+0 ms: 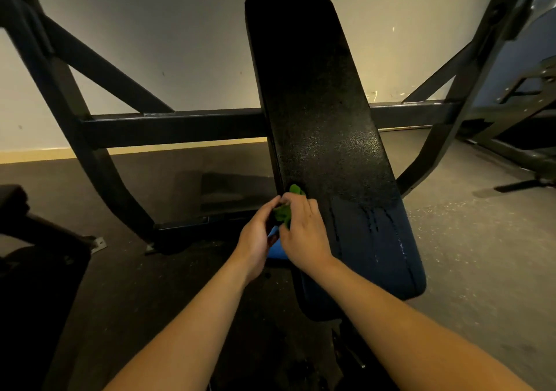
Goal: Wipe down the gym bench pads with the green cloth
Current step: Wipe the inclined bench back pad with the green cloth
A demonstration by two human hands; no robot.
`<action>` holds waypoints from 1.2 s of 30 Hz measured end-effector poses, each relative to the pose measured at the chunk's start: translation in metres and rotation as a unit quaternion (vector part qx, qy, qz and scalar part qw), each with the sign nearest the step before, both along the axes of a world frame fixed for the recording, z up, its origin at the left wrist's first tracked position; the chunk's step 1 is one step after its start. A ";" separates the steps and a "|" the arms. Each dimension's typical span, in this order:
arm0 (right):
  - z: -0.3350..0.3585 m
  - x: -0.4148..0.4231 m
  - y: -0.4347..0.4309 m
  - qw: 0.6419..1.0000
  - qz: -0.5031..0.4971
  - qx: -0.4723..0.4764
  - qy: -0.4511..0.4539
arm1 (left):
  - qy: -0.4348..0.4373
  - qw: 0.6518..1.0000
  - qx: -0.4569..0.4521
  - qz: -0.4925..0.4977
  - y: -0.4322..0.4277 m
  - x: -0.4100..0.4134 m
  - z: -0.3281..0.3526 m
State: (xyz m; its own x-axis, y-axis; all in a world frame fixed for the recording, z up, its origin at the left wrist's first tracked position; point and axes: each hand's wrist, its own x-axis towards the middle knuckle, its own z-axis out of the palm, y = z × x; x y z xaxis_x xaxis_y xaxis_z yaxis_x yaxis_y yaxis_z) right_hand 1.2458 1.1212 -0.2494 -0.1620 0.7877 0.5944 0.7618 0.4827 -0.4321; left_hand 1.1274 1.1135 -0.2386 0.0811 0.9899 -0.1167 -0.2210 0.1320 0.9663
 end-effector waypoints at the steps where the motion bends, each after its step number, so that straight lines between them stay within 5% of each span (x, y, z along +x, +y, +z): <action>1: 0.005 -0.002 0.003 1.000 0.010 -0.005 0.027 | -0.003 1.000 0.000 -0.009 -0.001 0.000 0.001; 5: 0.024 -0.020 0.017 0.998 0.005 0.002 0.069 | -0.027 0.998 0.026 -0.044 0.004 -0.006 0.012; 11: 0.003 0.002 -0.009 0.995 0.066 -0.063 0.043 | 0.096 0.991 0.078 0.051 0.022 -0.009 0.006; 15: -0.015 0.021 -0.017 0.995 -0.069 -0.036 0.064 | 0.043 0.991 0.066 0.111 0.050 -0.012 0.013; 20: -0.029 0.008 -0.011 0.989 -0.145 -0.007 0.015 | -0.012 0.997 0.056 0.043 0.066 0.011 0.006; 29: -0.034 -0.003 -0.011 0.977 -0.201 0.063 -0.025 | 0.172 0.972 0.132 0.085 0.043 0.027 -0.041; 36: -0.036 -0.009 -0.019 0.978 -0.207 0.007 0.021 | 0.192 0.961 0.197 -0.037 0.005 0.007 -0.070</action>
State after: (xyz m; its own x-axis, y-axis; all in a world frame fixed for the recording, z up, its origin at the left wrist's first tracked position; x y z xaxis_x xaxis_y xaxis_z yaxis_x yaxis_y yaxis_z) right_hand 1.2369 1.1019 -0.2855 0.1945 0.7725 0.6045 0.8751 0.1417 -0.4628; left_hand 1.1342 1.1185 -0.3083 0.1779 0.9568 0.2302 0.1569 -0.2585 0.9532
